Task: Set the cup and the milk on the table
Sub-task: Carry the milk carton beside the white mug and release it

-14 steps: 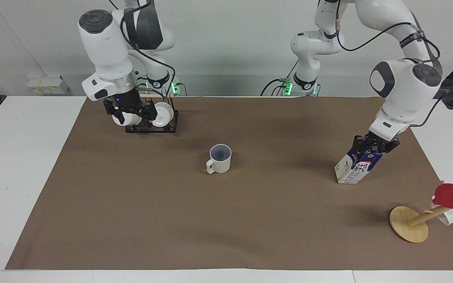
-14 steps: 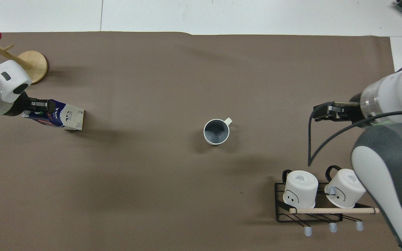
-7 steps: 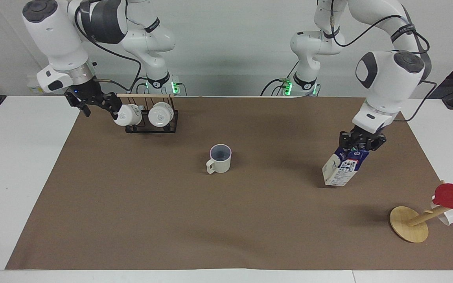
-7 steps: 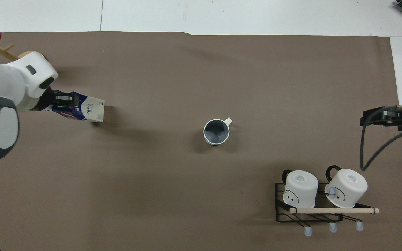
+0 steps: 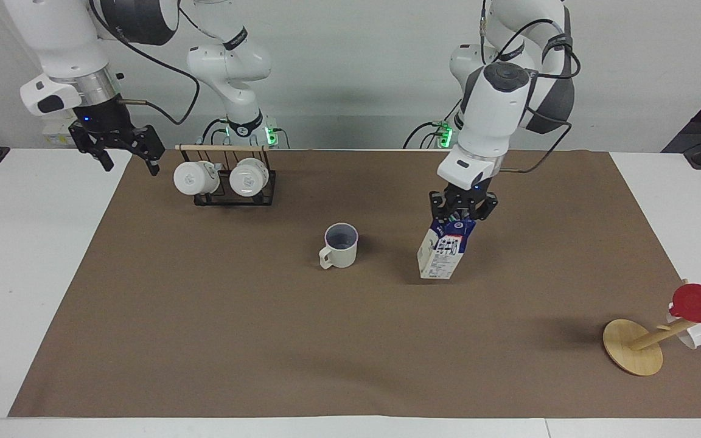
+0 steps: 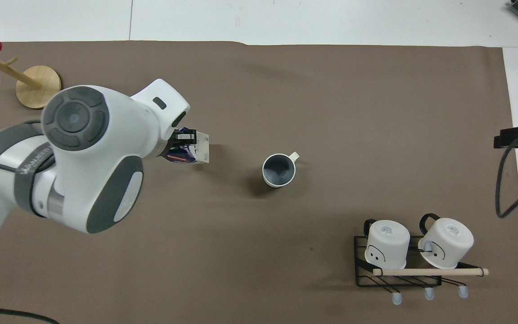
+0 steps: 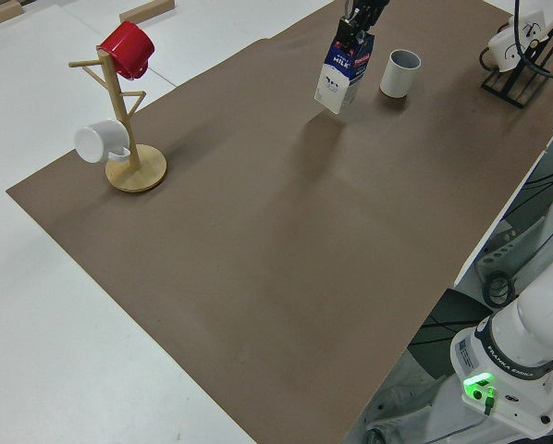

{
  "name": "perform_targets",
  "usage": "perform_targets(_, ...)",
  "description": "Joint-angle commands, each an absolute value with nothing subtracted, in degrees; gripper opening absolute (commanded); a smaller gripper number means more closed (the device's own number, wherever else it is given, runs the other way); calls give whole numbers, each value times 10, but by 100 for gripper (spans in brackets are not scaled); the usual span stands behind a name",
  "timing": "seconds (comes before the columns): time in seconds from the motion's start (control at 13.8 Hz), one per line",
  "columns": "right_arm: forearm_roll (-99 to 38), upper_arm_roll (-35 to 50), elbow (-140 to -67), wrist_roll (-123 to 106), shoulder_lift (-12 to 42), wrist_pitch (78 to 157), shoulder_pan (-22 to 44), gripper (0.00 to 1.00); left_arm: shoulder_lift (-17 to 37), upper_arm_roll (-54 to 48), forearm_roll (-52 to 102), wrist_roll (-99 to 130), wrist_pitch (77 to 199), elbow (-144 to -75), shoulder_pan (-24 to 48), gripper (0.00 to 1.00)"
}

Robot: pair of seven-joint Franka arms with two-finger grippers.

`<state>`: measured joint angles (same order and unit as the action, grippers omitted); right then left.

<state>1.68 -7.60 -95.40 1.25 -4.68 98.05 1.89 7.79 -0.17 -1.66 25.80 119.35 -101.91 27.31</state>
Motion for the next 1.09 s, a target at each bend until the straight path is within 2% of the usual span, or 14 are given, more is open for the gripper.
perform_targets(0.0,14,-72,-898,-3,-47,920,11,100,119,9,-40,313,1183,-978,312,18)
perform_targets(0.15,15,-73,-873,-2,-46,872,11,100,122,7,-40,315,1181,-981,335,19)
perform_targets(0.51,6,-75,-897,27,-70,860,11,100,127,6,-38,318,1191,-996,352,30)
perform_targets(0.58,7,-74,-898,27,-71,857,11,100,129,6,-38,318,1192,-996,352,38)
perform_targets(0.73,7,-69,-898,28,-74,819,13,100,128,5,-34,311,1193,-1005,352,60)
perform_targets(0.8,12,-67,-905,27,-80,815,20,100,126,4,-33,312,1193,-1011,354,79)
perform_targets(0.87,12,-66,-910,30,-83,821,22,100,127,5,-33,312,1193,-1009,354,93)
perform_targets(0.94,12,-65,-912,31,-83,834,22,100,127,5,-33,312,1193,-1006,354,100)
perform_targets(1.02,12,-63,-912,32,-83,838,22,100,125,6,-33,312,1192,-1004,353,100)
